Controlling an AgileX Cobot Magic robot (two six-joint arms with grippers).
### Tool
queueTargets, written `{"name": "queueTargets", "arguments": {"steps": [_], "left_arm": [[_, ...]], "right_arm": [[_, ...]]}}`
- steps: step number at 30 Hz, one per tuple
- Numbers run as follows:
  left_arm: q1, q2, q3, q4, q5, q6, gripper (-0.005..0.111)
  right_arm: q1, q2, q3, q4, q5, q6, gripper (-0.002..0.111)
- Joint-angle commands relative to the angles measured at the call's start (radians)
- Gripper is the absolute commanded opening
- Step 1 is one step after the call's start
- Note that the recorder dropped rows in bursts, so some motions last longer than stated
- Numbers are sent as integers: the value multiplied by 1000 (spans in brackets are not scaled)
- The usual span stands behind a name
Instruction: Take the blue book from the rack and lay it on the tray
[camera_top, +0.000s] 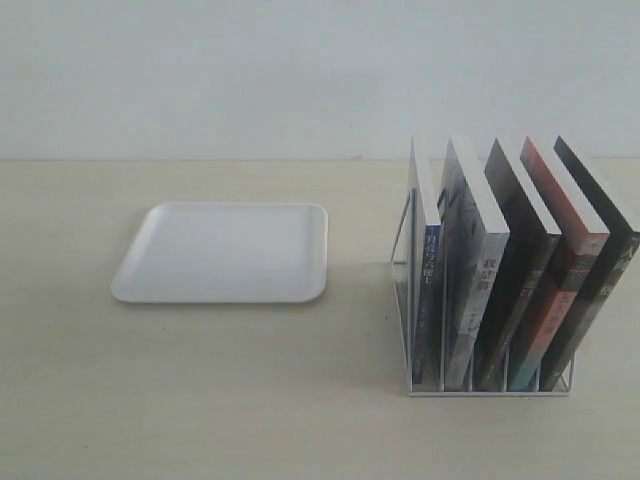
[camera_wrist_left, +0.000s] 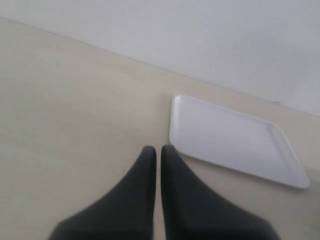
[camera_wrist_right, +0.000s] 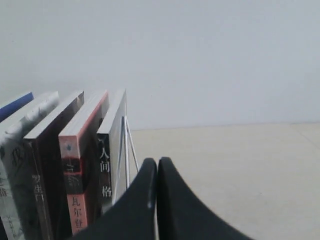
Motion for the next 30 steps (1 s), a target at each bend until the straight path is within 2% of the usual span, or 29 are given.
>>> {"name": "queueTargets", "arguments": {"steps": [1, 3, 4, 6, 8, 11, 12, 14, 15, 17, 18, 20, 30], "left_arm": [[1, -3, -1, 0, -11, 1, 4], [1, -3, -1, 0, -11, 1, 4], [1, -3, -1, 0, -11, 1, 4], [1, -3, -1, 0, -11, 1, 4], [1, -3, -1, 0, -11, 1, 4], [1, -3, -1, 0, -11, 1, 4], [1, -3, -1, 0, -11, 1, 4], [1, -3, -1, 0, -11, 1, 4], [1, -3, -1, 0, -11, 1, 4], [1, -3, -1, 0, -11, 1, 4], [1, -3, -1, 0, -11, 1, 4], [1, -3, -1, 0, -11, 1, 4], [1, -3, -1, 0, -11, 1, 4]], "right_arm": [[-6, -5, -1, -3, -31, -4, 0], [-6, -5, -1, -3, -108, -4, 0], [-6, -5, -1, -3, -260, -4, 0], [-6, -5, -1, -3, -445, -16, 0], [-6, -5, -36, -3, -536, -54, 0], [-6, 15, -222, 4, -354, -108, 0], [-6, 47, -304, 4, -230, -112, 0], [-6, 202, -521, 4, 177, -110, 0], [-6, 331, -660, -3, 535, -85, 0], [-6, 513, -809, -18, 853, -83, 0], [-6, 583, -858, -18, 908, -83, 0], [-6, 733, -917, -18, 863, -83, 0], [-6, 935, -920, 73, 494, -62, 0]]}}
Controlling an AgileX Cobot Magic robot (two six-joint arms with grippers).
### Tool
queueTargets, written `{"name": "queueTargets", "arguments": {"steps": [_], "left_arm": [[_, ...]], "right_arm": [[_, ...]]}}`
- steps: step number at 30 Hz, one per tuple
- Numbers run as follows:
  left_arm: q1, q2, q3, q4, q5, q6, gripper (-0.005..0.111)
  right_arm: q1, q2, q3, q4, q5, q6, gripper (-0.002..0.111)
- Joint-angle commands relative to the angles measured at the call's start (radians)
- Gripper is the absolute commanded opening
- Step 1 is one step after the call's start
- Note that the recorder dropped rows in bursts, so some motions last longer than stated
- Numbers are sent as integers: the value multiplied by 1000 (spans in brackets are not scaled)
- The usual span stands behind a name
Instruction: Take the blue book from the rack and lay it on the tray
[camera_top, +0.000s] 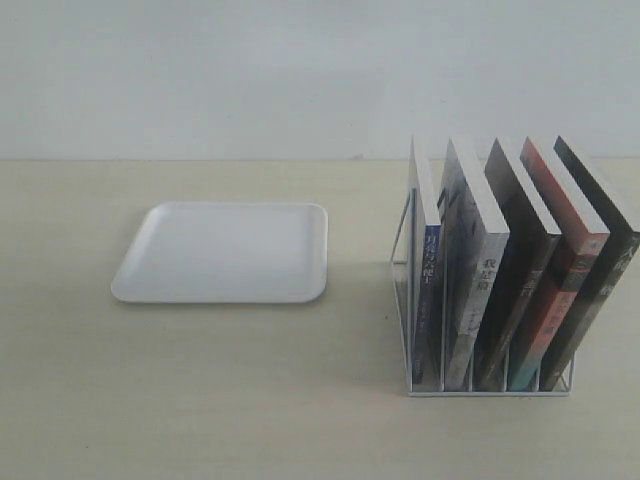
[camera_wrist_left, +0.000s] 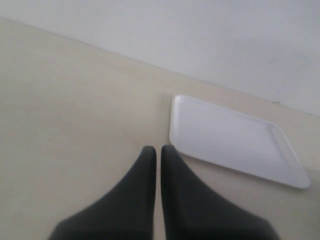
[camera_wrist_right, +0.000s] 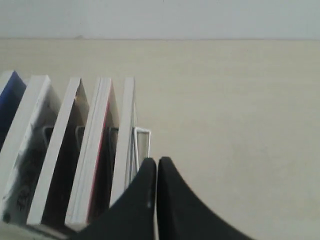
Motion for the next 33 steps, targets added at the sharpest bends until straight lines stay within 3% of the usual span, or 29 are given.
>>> {"name": "queueTargets", "arguments": {"steps": [1, 4, 6, 7, 11, 15, 16, 18, 27, 33], "left_arm": [[1, -3, -1, 0, -11, 1, 4], [1, -3, -1, 0, -11, 1, 4], [1, -3, -1, 0, -11, 1, 4], [1, -3, -1, 0, -11, 1, 4], [1, -3, -1, 0, -11, 1, 4], [1, -3, -1, 0, -11, 1, 4], [1, -3, -1, 0, -11, 1, 4], [1, -3, -1, 0, -11, 1, 4], [1, -3, -1, 0, -11, 1, 4], [1, -3, -1, 0, -11, 1, 4]], "right_arm": [[-6, 21, -8, 52, -148, 13, 0], [-6, 38, -18, 97, -196, 11, 0], [-6, 70, -60, 106, -120, 0, 0], [-6, 134, -142, 106, 43, -12, 0], [-6, 287, -331, 110, 314, -2, 0], [-6, 449, -531, 110, 517, 28, 14], [-6, 492, -573, 113, 538, 31, 28], [-6, 544, -604, 115, 538, 31, 43], [-2, 607, -602, 107, 538, 19, 43], [84, 630, -601, -2, 538, 38, 43]]}}
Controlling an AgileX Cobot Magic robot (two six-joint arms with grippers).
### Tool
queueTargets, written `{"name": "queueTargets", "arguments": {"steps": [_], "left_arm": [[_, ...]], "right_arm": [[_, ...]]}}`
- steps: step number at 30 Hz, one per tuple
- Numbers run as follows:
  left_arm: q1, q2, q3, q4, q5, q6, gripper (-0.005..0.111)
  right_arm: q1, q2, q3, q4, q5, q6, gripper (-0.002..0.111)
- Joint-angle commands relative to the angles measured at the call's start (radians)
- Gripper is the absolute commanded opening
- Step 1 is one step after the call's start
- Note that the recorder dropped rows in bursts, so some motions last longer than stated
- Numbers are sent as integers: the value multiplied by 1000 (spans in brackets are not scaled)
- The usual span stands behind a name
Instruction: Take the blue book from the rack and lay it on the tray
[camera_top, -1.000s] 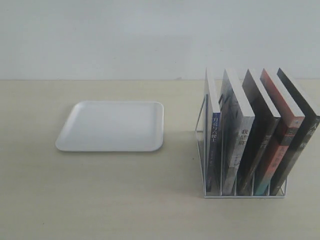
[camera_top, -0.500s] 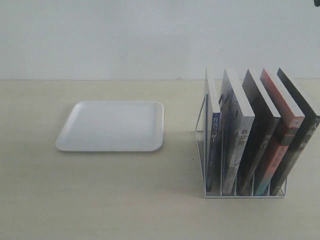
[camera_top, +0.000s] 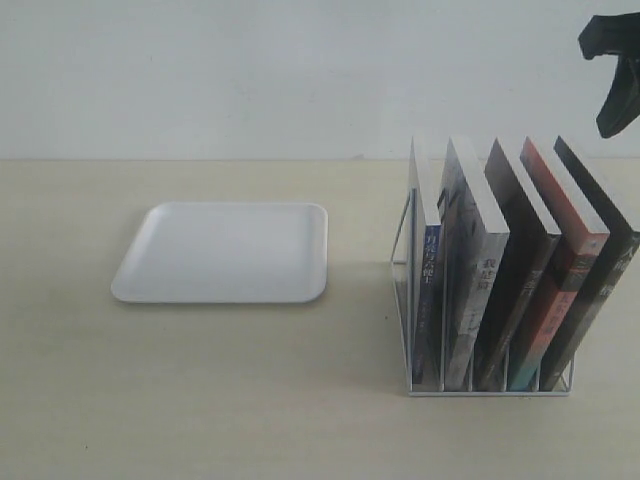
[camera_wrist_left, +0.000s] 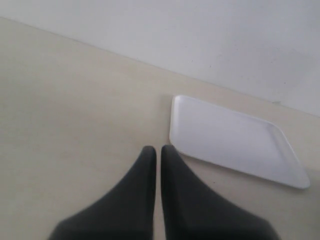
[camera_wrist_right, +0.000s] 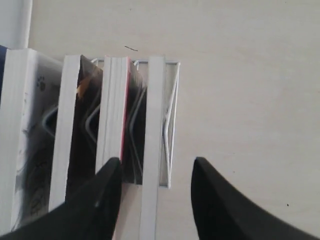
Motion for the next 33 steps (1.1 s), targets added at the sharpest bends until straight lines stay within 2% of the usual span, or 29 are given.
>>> {"name": "queueTargets", "arguments": {"steps": [1, 9, 20, 33], "left_arm": [[1, -3, -1, 0, -11, 1, 4], [1, -3, -1, 0, -11, 1, 4], [1, -3, -1, 0, -11, 1, 4], [1, -3, -1, 0, -11, 1, 4]], "right_arm": [[48, 23, -4, -38, 1, 21, 43], [56, 35, 57, -130, 1, 67, 43], [56, 35, 132, -122, 1, 71, 43], [57, 40, 139, -59, 1, 100, 43]]}}
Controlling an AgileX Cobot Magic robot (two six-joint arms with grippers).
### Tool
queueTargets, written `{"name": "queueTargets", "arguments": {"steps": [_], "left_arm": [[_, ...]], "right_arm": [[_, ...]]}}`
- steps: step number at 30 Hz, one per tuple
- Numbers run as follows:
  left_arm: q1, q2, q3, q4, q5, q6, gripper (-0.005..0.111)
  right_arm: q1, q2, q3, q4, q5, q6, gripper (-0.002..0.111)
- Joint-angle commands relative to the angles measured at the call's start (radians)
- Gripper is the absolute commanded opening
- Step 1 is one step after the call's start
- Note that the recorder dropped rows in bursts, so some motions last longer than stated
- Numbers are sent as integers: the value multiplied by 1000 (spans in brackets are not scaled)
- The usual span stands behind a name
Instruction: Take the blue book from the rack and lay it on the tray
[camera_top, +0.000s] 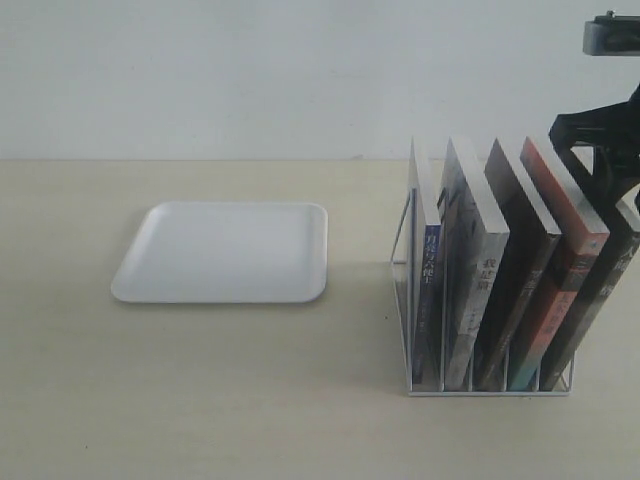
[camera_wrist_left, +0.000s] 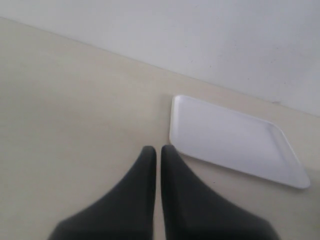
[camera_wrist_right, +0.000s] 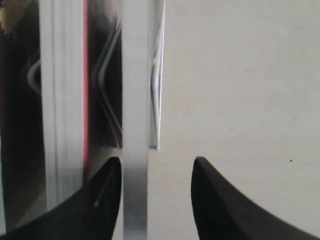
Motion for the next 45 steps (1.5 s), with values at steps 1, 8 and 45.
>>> {"name": "queueTargets", "arguments": {"steps": [1, 8, 45], "left_arm": [[1, -3, -1, 0, -11, 1, 4], [1, -3, -1, 0, -11, 1, 4], [1, -3, -1, 0, -11, 1, 4]], "right_arm": [[1, 6, 5, 41, 0, 7, 43], [1, 43, 12, 44, 0, 7, 40], [1, -124, -140, 45, 0, 20, 0]]}}
